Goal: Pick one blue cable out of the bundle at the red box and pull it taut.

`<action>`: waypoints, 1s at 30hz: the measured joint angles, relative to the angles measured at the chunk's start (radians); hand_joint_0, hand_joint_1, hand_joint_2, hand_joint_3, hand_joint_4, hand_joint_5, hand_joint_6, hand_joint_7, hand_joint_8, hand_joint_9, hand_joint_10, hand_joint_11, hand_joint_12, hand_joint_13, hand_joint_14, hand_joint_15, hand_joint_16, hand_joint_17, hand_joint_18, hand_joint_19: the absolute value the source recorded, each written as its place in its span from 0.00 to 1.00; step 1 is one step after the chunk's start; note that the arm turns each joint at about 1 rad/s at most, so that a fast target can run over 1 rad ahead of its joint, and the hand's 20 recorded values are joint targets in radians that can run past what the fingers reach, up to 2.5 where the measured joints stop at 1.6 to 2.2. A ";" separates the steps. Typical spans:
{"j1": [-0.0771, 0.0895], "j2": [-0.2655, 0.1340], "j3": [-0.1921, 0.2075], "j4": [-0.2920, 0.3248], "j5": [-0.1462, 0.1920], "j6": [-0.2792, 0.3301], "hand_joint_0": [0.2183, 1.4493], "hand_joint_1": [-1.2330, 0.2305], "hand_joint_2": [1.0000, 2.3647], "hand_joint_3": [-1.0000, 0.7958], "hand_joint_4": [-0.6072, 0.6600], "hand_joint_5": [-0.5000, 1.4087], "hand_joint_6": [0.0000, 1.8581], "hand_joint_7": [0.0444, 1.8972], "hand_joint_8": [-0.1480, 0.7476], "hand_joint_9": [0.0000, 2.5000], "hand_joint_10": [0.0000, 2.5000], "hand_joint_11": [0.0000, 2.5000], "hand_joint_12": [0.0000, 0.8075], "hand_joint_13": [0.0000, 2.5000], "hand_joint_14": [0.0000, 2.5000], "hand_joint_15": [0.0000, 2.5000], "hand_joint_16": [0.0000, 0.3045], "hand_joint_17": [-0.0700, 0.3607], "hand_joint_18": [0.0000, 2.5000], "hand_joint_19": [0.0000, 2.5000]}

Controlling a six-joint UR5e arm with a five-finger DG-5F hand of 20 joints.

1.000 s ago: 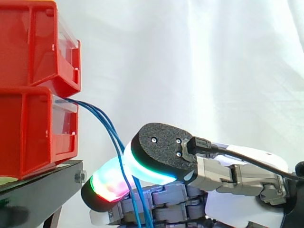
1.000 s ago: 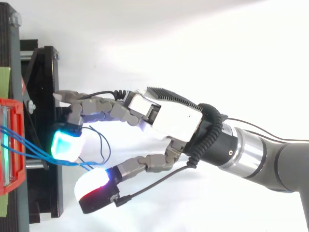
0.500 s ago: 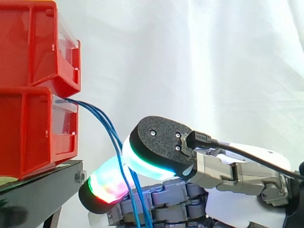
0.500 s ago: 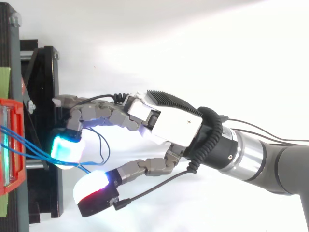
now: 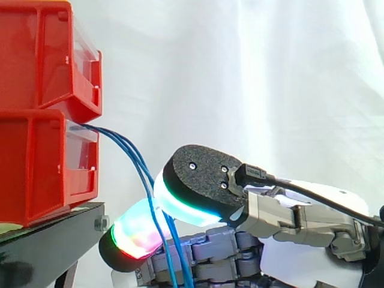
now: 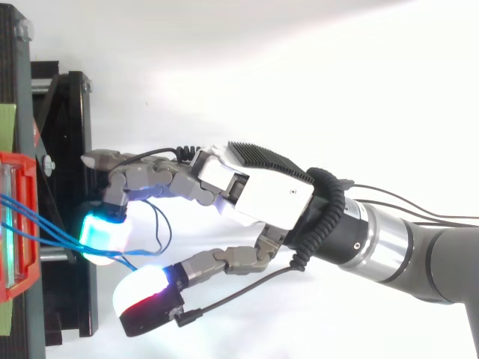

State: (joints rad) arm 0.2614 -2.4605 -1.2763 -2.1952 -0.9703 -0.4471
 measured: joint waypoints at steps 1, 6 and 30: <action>0.000 0.000 0.000 0.000 0.000 -0.003 0.27 0.39 0.00 0.29 0.79 0.21 0.27 0.59 0.56 0.31 0.01 0.23 0.51 0.14 0.00 0.03 0.16 0.42 0.14 0.05; 0.000 0.000 0.000 0.000 0.001 -0.019 0.29 0.40 0.00 0.30 0.83 0.22 0.27 0.58 0.55 0.32 0.01 0.22 0.50 0.15 0.00 0.03 0.16 0.42 0.14 0.05; 0.004 0.000 0.000 0.000 0.002 -0.030 0.32 0.42 0.01 0.34 0.81 0.23 0.27 0.60 0.53 0.37 0.01 0.23 0.49 0.16 0.00 0.03 0.15 0.41 0.14 0.05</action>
State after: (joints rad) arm 0.2658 -2.4605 -1.2763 -2.1951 -0.9679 -0.4774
